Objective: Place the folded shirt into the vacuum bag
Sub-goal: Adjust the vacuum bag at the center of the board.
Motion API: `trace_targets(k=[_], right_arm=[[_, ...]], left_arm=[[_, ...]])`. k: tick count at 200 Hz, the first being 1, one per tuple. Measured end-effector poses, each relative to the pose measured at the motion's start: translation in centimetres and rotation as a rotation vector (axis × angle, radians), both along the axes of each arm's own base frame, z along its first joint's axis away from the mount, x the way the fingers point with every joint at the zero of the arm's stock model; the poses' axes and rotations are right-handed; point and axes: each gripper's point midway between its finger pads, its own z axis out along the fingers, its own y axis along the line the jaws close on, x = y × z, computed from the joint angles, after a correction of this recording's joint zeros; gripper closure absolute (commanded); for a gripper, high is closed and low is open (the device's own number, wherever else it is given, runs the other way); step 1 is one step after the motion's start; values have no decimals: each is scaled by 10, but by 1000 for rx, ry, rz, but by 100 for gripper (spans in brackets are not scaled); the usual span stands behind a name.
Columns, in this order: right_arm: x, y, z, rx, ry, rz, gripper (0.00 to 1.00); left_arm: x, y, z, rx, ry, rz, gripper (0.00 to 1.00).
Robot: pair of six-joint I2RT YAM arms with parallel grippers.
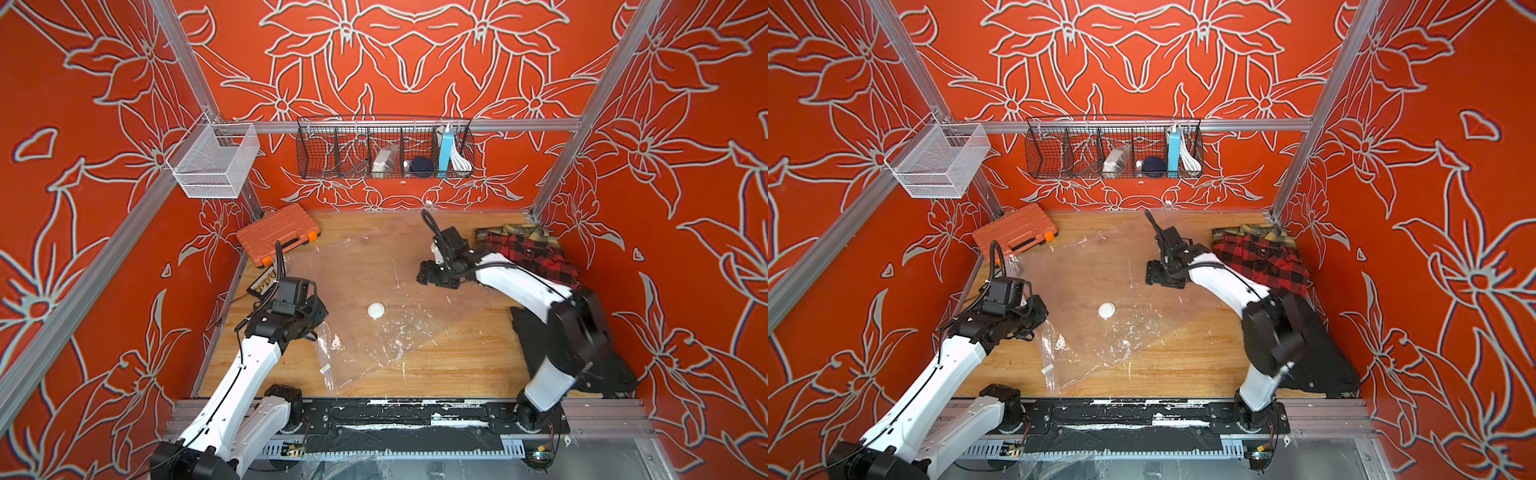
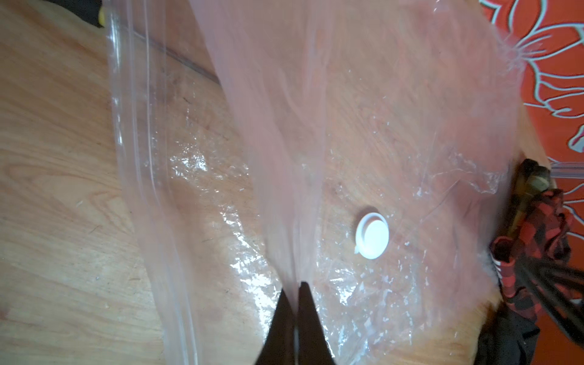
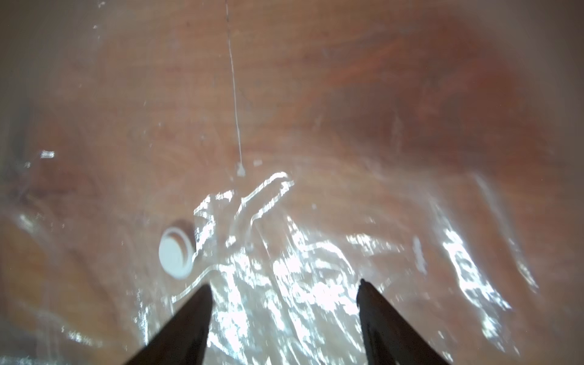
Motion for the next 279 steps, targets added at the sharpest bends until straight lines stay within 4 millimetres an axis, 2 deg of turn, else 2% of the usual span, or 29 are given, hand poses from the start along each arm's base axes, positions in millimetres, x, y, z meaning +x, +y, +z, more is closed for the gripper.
trace_targets(k=[11, 26, 54, 69, 99, 132, 167, 190, 209, 231, 257, 279], right_arm=[[-23, -17, -1, 11, 15, -45, 23], [-52, -37, -16, 0, 60, -100, 23], [-81, -65, -44, -41, 131, -188, 25], [-81, -70, -50, -24, 147, -229, 26], [-79, -94, -75, -19, 202, -344, 28], [-66, -92, -99, -32, 261, -363, 35], [-19, -70, -97, 21, 220, -358, 39], [33, -43, -93, 60, 182, -331, 39], [86, -13, -89, 107, 140, -285, 39], [135, 15, -85, 137, 86, -229, 39], [153, 24, -80, 114, 66, -193, 36], [160, 24, -62, 95, 33, -159, 30]], left_arm=[[1, 0, 3, 0, -14, 0, 100], [1, -1, 3, -1, -16, -5, 100], [1, -4, 0, 5, -3, -27, 100], [0, -5, 0, 12, 7, -41, 100], [4, -10, 10, 19, -5, -77, 100], [1, -11, 11, 23, 5, -96, 100], [-7, -14, 7, 27, 39, -120, 100], [-13, -20, 5, 23, 53, -149, 100], [-17, -29, 5, 2, 61, -179, 100], [-23, -50, -3, -42, 76, -229, 100], [-25, -86, -22, -82, 134, -305, 99], [-19, -118, -40, -95, 186, -361, 96]])
